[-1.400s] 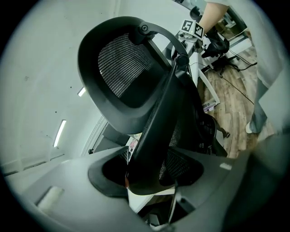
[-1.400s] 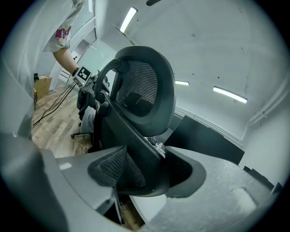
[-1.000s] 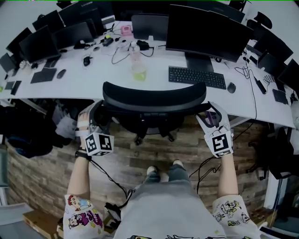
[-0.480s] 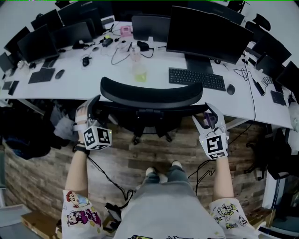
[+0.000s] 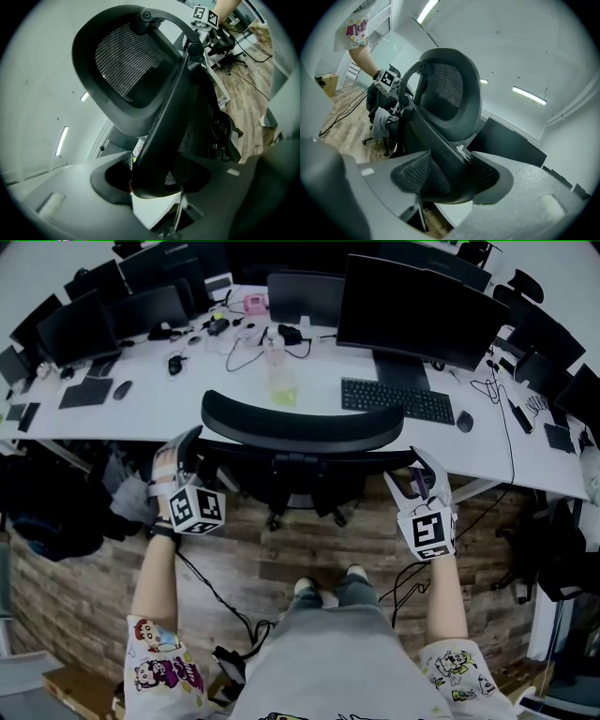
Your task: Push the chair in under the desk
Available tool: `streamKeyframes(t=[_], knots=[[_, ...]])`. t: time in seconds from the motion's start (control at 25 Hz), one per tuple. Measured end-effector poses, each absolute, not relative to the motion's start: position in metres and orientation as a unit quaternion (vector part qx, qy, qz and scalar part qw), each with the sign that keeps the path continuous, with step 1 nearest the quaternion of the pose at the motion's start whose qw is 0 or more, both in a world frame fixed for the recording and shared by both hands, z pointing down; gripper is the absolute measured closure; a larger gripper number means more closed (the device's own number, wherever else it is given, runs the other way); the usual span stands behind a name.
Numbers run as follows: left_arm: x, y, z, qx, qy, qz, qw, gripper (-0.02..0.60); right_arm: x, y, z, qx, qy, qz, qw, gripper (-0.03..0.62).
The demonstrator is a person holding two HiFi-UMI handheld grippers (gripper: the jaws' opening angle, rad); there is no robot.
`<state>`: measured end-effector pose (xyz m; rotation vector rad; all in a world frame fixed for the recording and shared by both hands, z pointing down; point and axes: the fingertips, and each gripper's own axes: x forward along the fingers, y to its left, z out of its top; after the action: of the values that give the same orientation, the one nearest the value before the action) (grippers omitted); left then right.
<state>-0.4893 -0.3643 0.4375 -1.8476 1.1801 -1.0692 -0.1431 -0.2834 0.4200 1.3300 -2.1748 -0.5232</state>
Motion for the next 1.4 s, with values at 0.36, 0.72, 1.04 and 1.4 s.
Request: streamKeyframes(t=[0.36, 0.72, 1.04, 1.4], knots=[[-0.492, -0.373, 0.438, -0.709, 0.442, -0.422, 0.351, 0.334, -0.147, -0.286, 0.420, 0.492, -0.805, -0.193, 0.270, 0.335], [-0.499, -0.386, 0.440, -0.706, 0.439, -0.432, 0.350, 0.336, -0.154, -0.288, 0.420, 0.485, -0.810, -0.196, 0.266, 0.341], [-0.496, -0.381, 0.441, -0.724, 0.436, -0.418, 0.333, 0.289, -0.155, -0.285, 0.421, 0.475, -0.813, -0.194, 0.275, 0.323], [-0.499, -0.366, 0.447, -0.715, 0.414, -0.442, 0.350, 0.258, -0.151, -0.278, 0.423, 0.475, -0.811, -0.193, 0.282, 0.301]])
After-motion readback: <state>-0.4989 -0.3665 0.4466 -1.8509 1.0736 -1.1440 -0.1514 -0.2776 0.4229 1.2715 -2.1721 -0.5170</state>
